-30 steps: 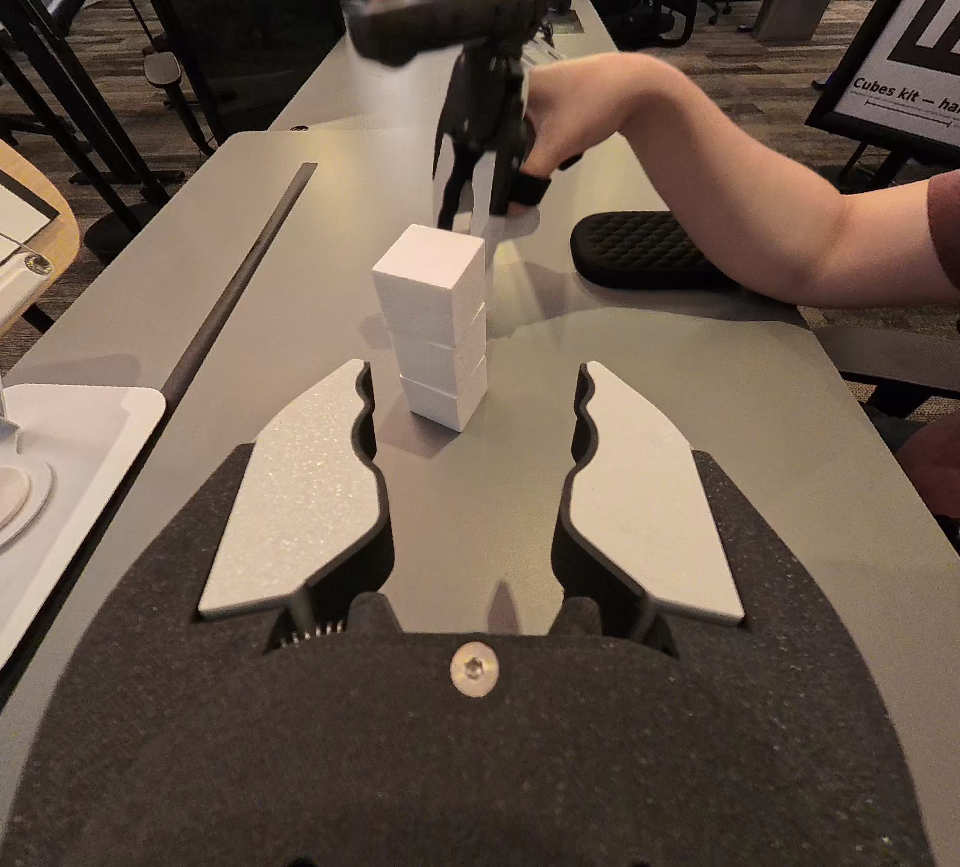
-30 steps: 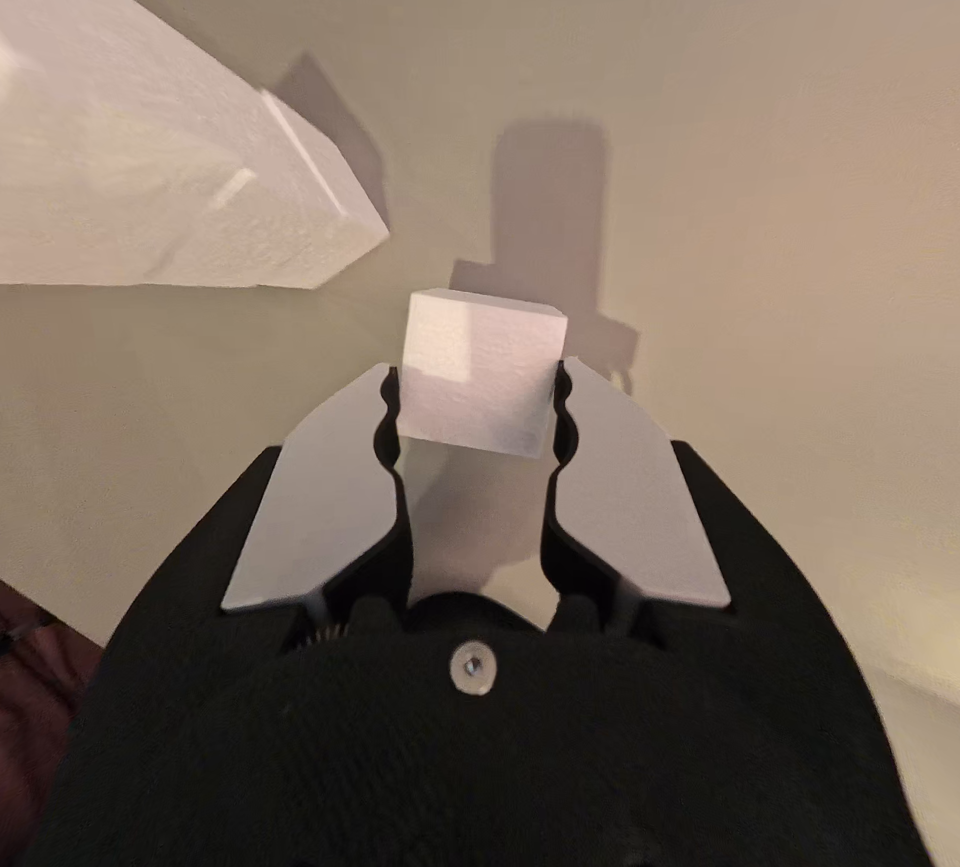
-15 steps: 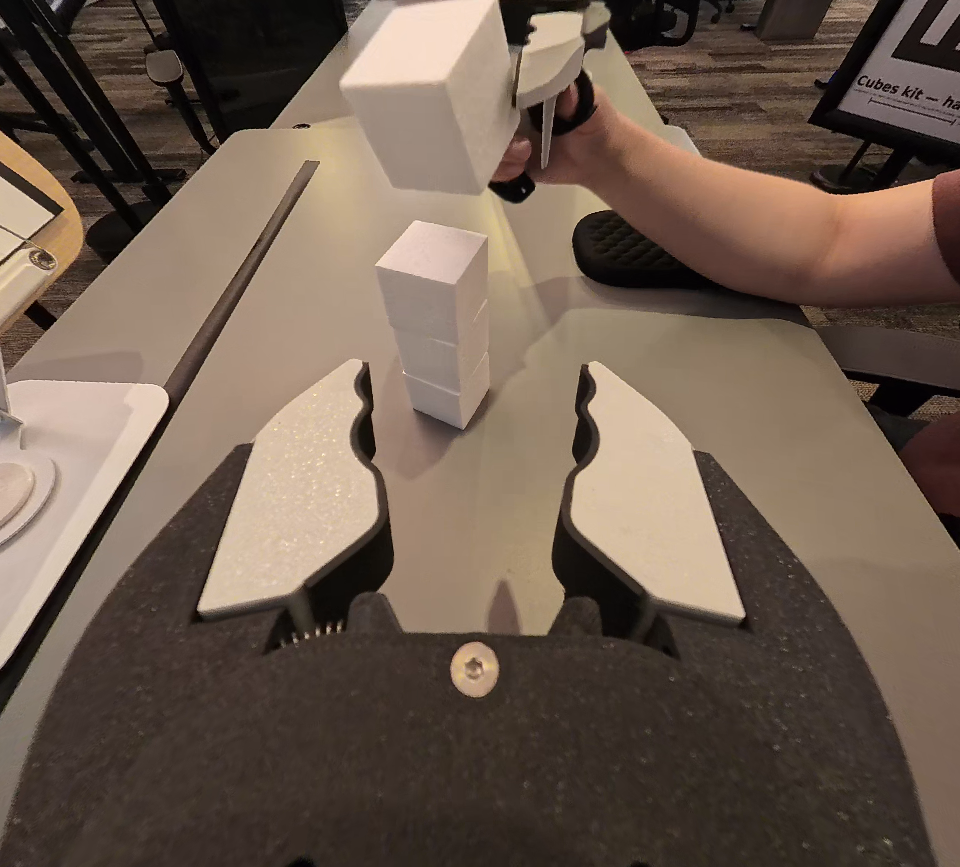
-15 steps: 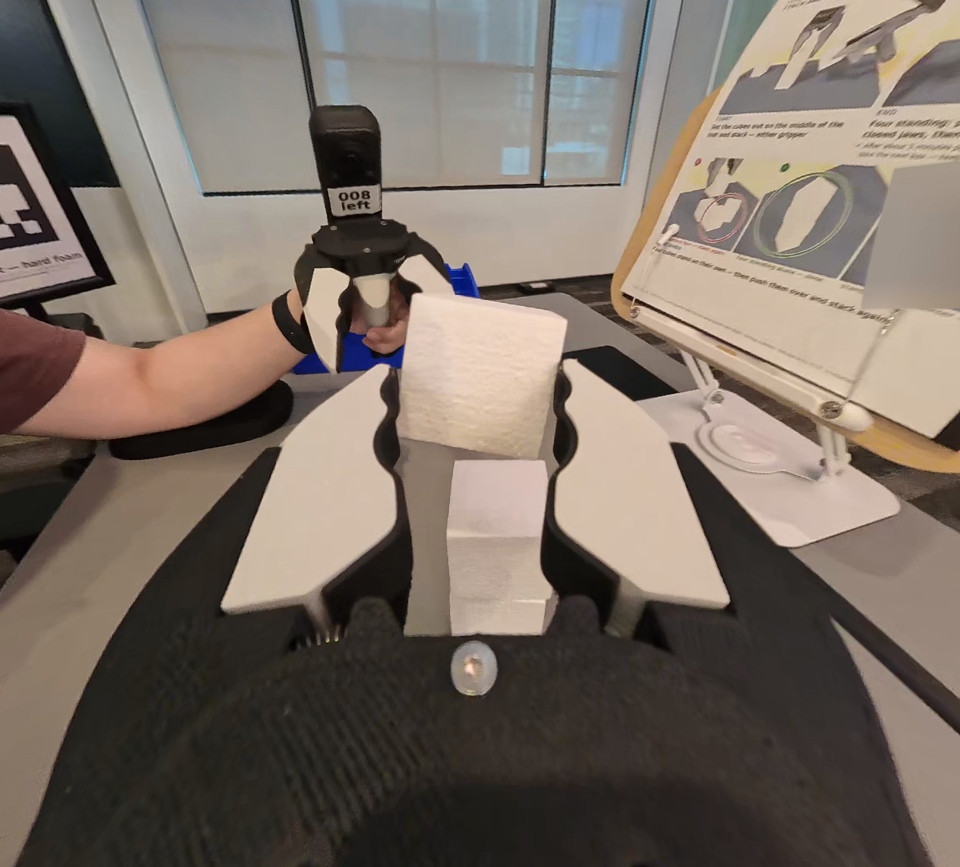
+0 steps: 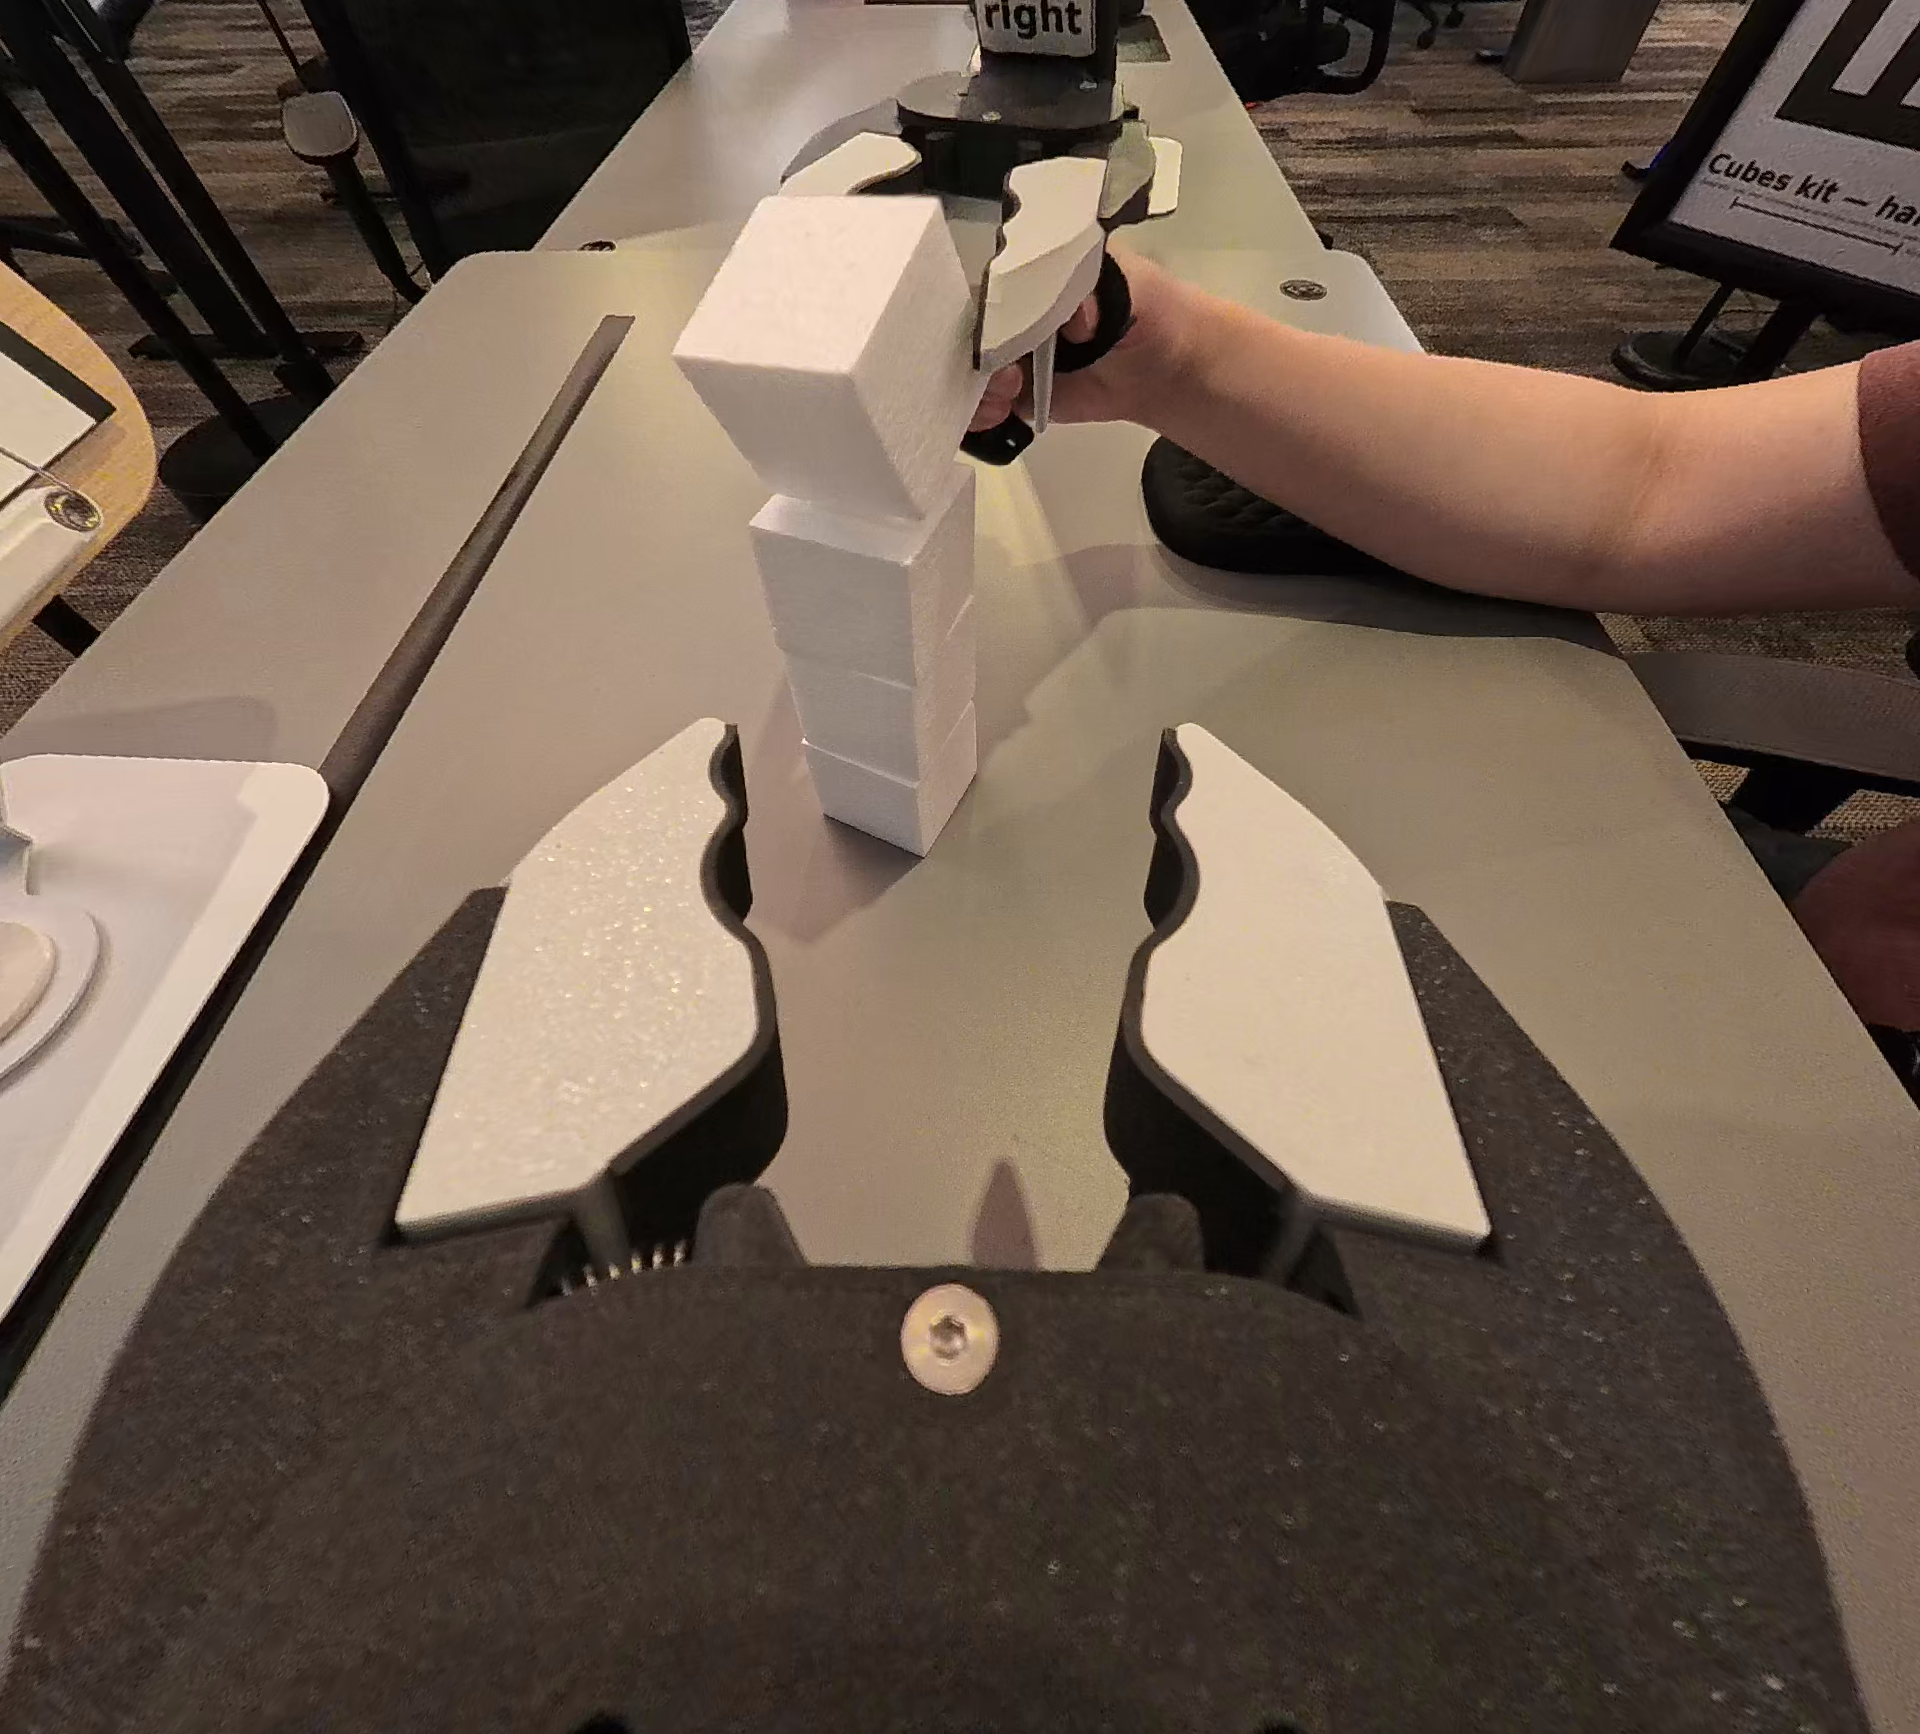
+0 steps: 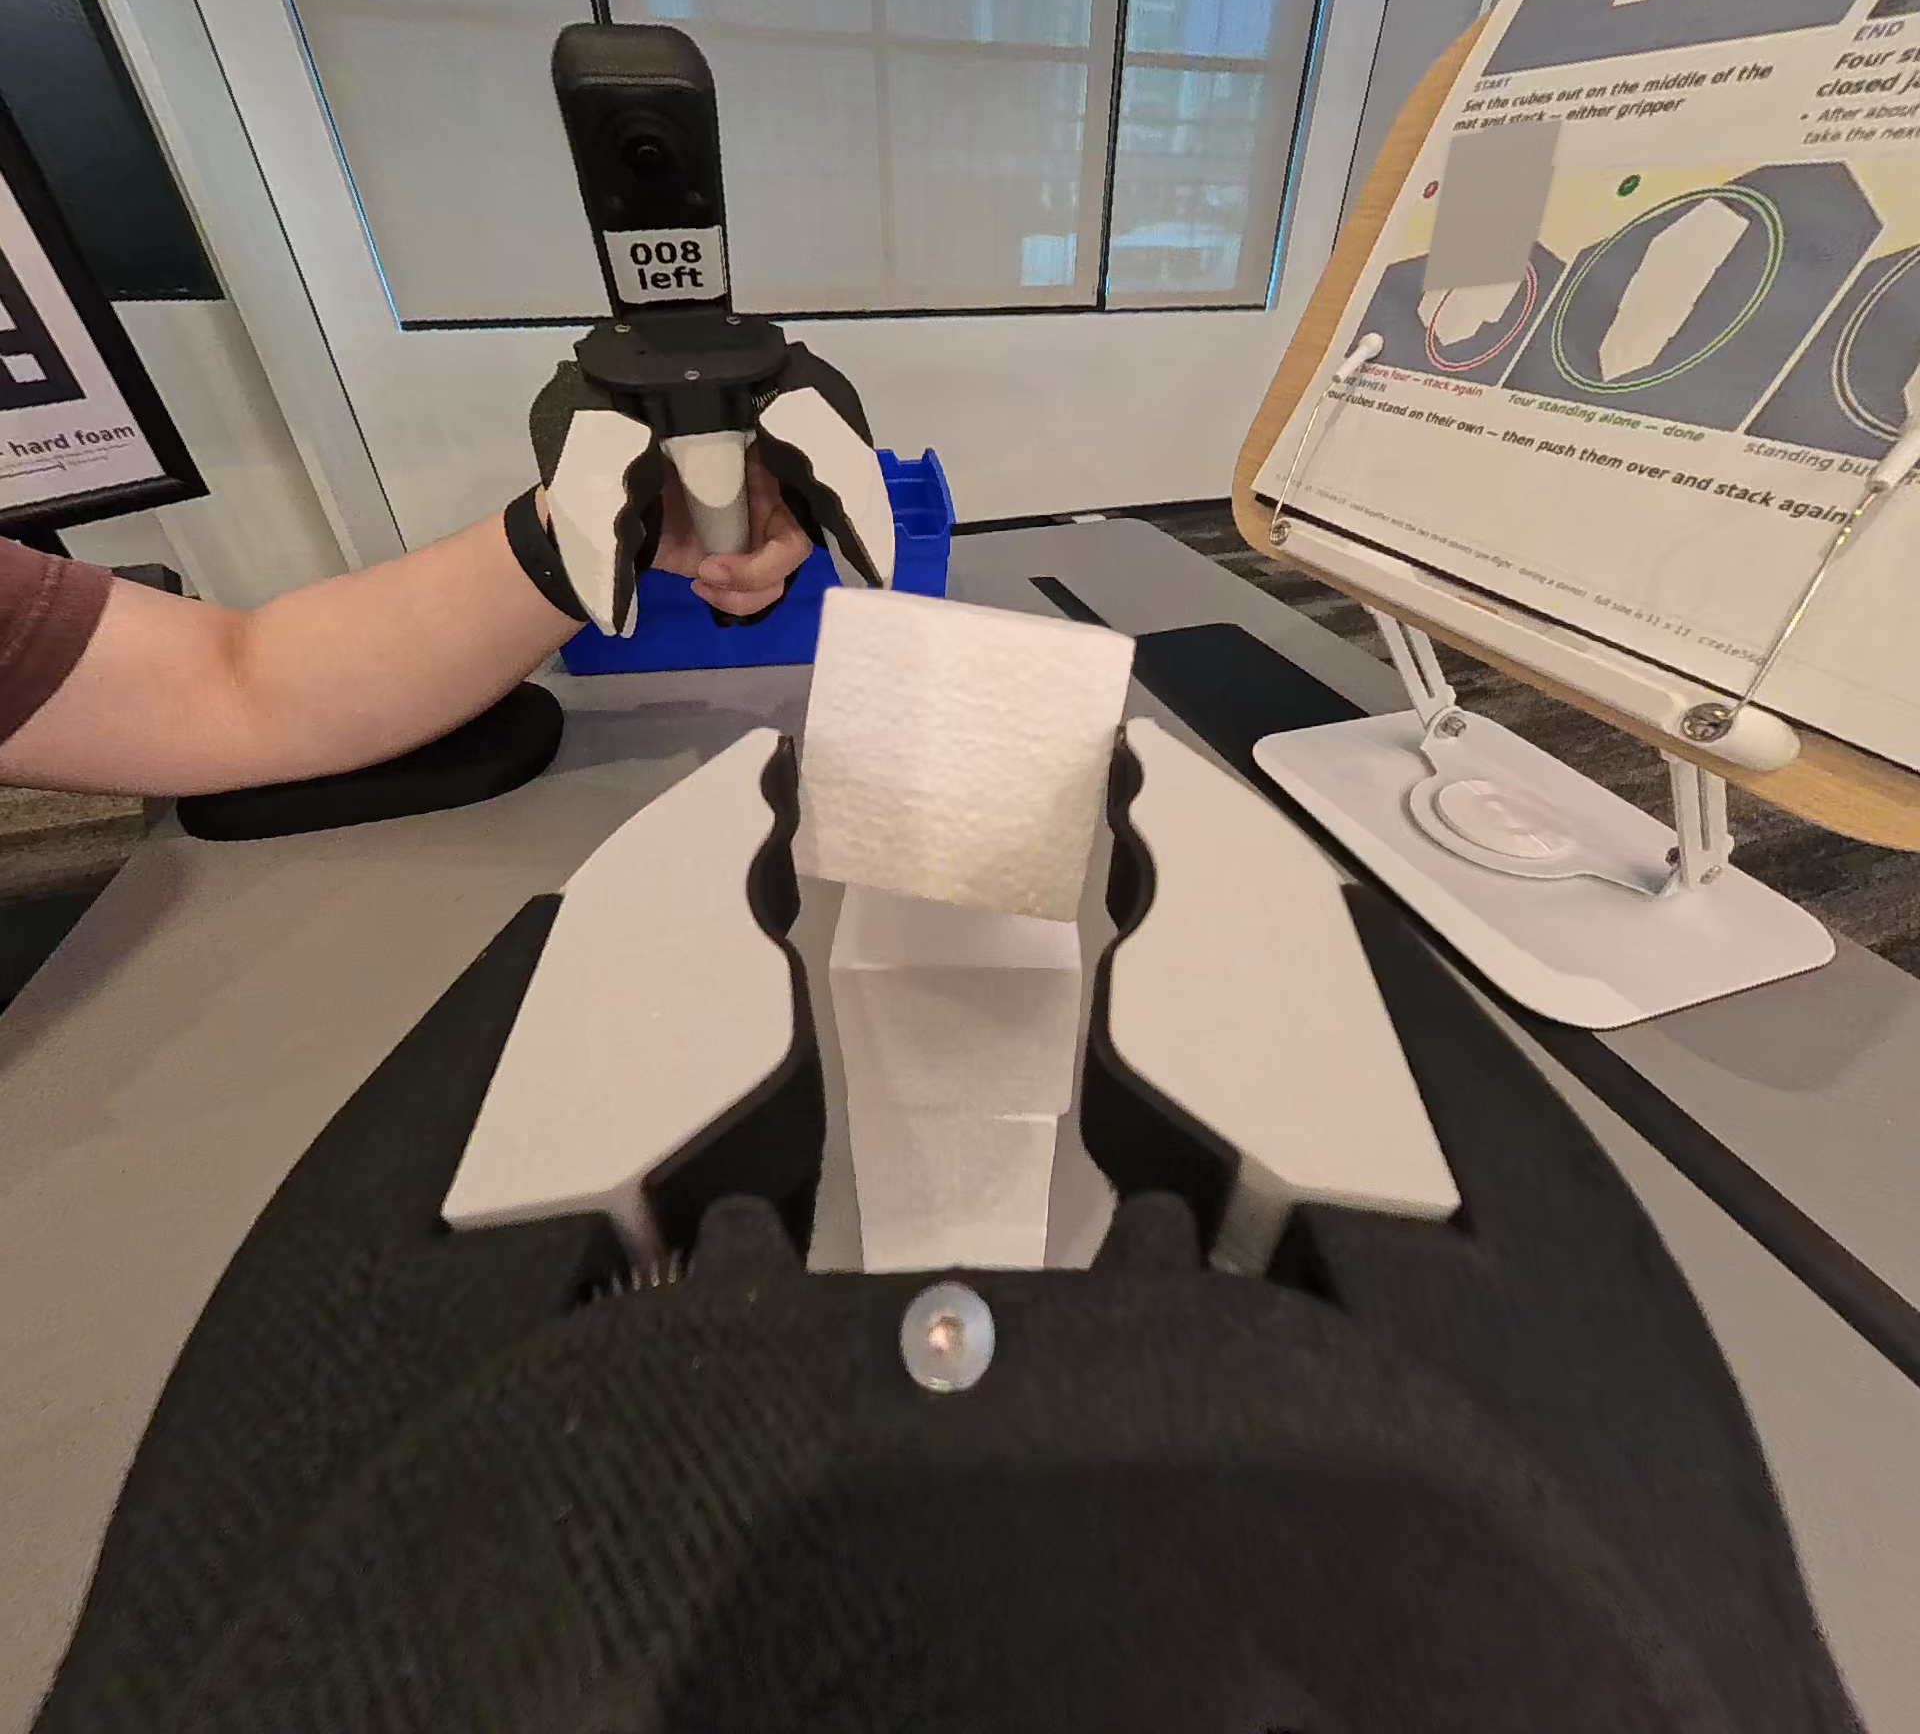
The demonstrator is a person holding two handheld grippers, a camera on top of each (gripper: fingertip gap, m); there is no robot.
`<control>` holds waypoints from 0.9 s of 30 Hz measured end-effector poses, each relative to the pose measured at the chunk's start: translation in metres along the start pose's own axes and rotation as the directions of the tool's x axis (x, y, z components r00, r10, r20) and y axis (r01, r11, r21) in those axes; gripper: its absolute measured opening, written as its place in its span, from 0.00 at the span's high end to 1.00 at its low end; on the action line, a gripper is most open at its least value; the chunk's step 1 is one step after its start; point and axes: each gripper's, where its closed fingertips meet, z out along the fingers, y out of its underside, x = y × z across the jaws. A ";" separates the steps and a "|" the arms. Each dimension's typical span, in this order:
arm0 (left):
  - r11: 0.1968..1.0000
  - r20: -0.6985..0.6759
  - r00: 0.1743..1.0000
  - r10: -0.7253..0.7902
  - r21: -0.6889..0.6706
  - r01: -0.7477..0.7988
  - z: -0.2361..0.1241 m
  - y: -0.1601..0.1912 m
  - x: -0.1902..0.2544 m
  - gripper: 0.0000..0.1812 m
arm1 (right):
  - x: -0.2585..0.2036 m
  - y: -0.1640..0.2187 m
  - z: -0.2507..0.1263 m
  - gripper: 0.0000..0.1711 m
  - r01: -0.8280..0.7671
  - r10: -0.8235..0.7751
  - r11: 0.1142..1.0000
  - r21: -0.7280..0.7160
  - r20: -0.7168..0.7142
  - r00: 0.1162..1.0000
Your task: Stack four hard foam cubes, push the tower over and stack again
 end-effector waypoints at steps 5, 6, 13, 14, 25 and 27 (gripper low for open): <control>1.000 -0.002 1.000 0.000 -0.008 0.000 0.001 0.002 0.000 0.59 | -0.003 0.004 0.004 0.66 0.056 -0.056 0.998 0.011 0.003 0.998; 1.000 -0.004 1.000 0.000 -0.008 0.000 0.001 0.002 0.001 0.59 | -0.004 0.005 0.004 0.66 0.058 -0.058 0.998 0.014 0.007 0.998; 1.000 -0.007 1.000 -0.001 -0.013 0.001 0.002 0.003 0.001 0.59 | -0.005 0.009 0.007 0.66 0.084 -0.085 0.996 0.015 0.015 0.996; 1.000 -0.008 1.000 -0.002 -0.013 0.002 0.002 0.003 0.001 0.59 | -0.005 0.008 0.006 0.66 0.083 -0.084 0.996 0.025 0.015 0.996; 0.999 -0.017 1.000 -0.002 -0.032 0.002 0.005 0.006 0.003 0.59 | -0.006 0.003 0.005 0.66 0.098 -0.099 0.993 0.058 0.022 0.995; 0.999 -0.019 1.000 -0.002 -0.040 0.001 0.006 0.007 0.004 0.59 | -0.009 -0.001 0.006 0.66 0.103 -0.107 0.991 0.081 0.045 0.993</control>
